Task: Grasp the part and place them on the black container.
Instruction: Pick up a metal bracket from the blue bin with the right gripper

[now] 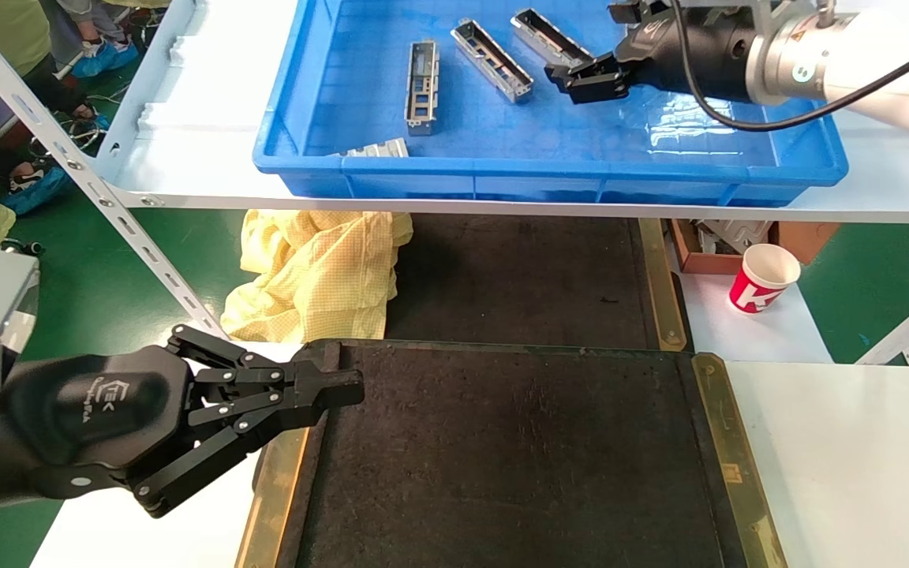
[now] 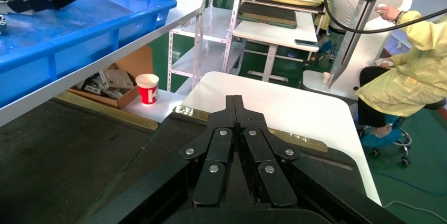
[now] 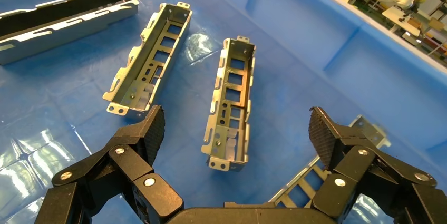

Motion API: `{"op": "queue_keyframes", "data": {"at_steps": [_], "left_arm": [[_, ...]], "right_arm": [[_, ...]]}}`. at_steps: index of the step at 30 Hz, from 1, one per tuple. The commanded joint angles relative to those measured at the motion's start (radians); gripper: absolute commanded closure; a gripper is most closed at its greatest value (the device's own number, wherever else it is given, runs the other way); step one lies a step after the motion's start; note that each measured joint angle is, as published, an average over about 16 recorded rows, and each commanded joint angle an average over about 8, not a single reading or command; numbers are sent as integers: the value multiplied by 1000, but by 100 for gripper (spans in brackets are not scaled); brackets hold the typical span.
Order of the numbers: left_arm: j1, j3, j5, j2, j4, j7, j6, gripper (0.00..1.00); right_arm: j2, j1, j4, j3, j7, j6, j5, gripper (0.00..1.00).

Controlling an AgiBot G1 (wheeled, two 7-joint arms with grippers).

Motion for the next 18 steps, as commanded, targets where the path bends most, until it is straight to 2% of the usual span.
{"op": "queue_keyframes", "data": {"at_steps": [1, 18], "left_arm": [[0, 0, 0, 0, 0, 0, 0, 100], [0, 0, 0, 0, 0, 0, 0, 100]], "right_arm": [[-3, -4, -4, 4, -3, 5, 5, 100], [-12, -21, -12, 20, -8, 30, 29, 100]]}}
